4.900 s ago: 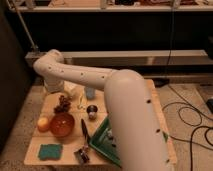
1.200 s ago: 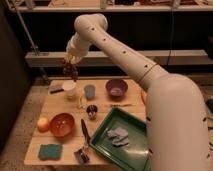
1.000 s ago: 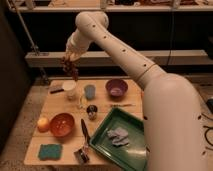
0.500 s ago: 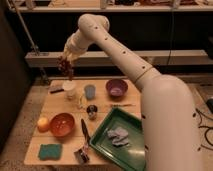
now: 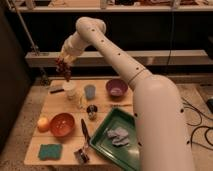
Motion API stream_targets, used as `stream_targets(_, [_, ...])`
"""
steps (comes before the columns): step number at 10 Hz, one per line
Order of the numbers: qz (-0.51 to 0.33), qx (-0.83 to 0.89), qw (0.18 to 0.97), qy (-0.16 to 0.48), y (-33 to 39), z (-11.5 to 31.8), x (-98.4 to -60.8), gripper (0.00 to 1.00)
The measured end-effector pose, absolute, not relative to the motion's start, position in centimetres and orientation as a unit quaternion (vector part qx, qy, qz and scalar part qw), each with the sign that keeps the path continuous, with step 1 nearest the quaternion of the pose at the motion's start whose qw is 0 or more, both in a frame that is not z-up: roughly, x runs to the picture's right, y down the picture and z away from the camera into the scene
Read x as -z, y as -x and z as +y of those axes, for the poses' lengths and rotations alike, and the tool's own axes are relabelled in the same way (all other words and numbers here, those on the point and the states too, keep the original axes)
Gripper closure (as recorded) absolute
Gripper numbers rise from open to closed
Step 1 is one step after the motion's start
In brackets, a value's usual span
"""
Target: Place grapes in paper cup
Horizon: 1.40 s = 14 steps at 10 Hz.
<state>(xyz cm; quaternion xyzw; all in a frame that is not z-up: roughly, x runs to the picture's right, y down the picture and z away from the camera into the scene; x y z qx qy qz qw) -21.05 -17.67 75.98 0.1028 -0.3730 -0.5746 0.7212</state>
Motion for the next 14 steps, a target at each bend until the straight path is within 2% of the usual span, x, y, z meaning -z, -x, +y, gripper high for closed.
stream_targets(7, [-0.405, 0.567, 0.71, -0.104, 22.9, -16.1, -78.3, 1.0])
stream_targets(14, [-0.42, 0.568, 0.7, -0.102, 23.6, -14.5, -79.0, 1.0])
